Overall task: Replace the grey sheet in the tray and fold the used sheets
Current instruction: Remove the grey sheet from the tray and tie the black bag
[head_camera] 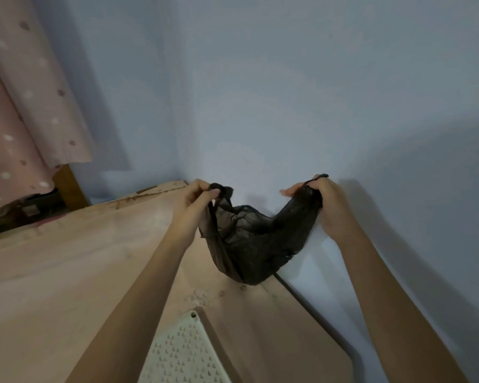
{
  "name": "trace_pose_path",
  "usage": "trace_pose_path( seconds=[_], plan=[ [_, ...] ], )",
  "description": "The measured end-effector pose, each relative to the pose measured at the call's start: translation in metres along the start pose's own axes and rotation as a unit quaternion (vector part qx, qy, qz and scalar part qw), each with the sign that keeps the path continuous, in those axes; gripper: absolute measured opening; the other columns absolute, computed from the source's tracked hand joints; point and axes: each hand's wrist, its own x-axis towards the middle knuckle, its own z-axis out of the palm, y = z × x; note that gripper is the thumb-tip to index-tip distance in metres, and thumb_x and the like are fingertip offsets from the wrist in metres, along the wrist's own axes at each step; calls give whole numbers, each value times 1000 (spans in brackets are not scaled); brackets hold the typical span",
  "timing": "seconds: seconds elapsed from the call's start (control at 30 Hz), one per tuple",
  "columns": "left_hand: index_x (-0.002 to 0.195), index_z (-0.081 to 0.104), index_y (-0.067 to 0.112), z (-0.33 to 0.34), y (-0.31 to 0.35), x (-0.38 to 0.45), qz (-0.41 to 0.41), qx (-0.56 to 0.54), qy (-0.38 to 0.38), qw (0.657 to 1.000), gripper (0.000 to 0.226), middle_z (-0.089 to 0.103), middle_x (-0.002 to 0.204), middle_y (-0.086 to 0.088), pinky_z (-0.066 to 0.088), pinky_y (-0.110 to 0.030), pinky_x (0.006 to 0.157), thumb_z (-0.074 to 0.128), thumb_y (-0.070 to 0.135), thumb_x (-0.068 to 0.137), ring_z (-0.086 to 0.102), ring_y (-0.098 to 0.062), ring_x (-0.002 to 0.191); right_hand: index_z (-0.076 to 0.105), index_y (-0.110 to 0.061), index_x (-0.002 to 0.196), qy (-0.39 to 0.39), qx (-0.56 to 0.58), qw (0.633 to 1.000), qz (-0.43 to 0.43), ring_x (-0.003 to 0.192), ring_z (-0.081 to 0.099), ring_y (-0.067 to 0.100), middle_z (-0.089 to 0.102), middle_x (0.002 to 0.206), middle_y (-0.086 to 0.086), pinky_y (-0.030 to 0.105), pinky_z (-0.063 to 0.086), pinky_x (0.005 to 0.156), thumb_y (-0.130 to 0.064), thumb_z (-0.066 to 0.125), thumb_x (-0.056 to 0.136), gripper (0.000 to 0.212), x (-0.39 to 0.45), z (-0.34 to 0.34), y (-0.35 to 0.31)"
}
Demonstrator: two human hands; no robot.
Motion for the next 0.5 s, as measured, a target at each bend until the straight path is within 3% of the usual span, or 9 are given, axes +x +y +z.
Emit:
trace_pose_path(
  seconds=[0.07, 0.13, 0.23, 0.3, 0.37, 0.43, 0.5],
  plan=[
    [68, 51, 13, 13, 1, -3, 6, 34, -31, 999, 27, 59, 89, -4, 45, -23, 80, 58, -7, 85, 57, -13, 88, 63, -8, 56, -50, 83, 995, 26, 75, 68, 30, 65, 67, 9, 42, 53, 85, -20, 45, 81, 33, 1, 6, 5],
    [67, 50, 12, 24, 2, -6, 8, 56, -53, 997, 27, 57, 108, -10, 45, -28, 91, 59, -6, 85, 57, -17, 103, 59, -11, 59, -74, 108, 991, 25, 56, 57, 24, 55, 61, 7, 41, 55, 73, -25, 54, 80, 25, 1, 12, 11],
    [74, 55, 13, 34, 2, -10, 1, 45, -92, 995, 20, 62, 83, 3, 45, -17, 73, 56, 4, 92, 58, -8, 79, 67, -19, 88, -102, 39, 994, -9, 65, 63, 22, 64, 73, 9, 33, 54, 69, -28, 66, 75, 16, -2, 16, 19],
    [81, 60, 16, 39, -1, -12, 4, 63, -105, 992, 14, 61, 76, 4, 45, -16, 68, 56, 11, 93, 58, -7, 74, 60, -37, 110, -130, -1, 991, -4, 78, 70, 26, 71, 91, 8, 36, 55, 79, -28, 69, 76, 36, -3, 16, 25],
    [83, 65, 21, 42, -6, -13, 4, 76, -117, 990, 14, 64, 75, 7, 46, -18, 68, 57, 15, 93, 60, -8, 71, 52, -50, 116, -153, -48, 987, 2, 84, 71, 25, 72, 93, 5, 41, 51, 90, -30, 67, 80, 44, -4, 19, 29],
    [84, 67, 22, 45, -8, -14, -5, 79, -139, 987, 15, 65, 72, 9, 47, -18, 65, 57, 16, 94, 59, -7, 65, 46, -52, 123, -178, -76, 981, 7, 82, 69, 22, 70, 89, 4, 43, 51, 92, -33, 69, 79, 53, -6, 23, 32],
    [85, 70, 22, 47, -8, -15, -35, 78, -167, 982, 16, 68, 75, 6, 48, -17, 64, 58, 17, 93, 62, -7, 65, 45, -46, 128, -206, -80, 975, 9, 87, 69, 19, 69, 101, 1, 40, 54, 87, -33, 76, 73, 65, -11, 27, 34]
  ],
)
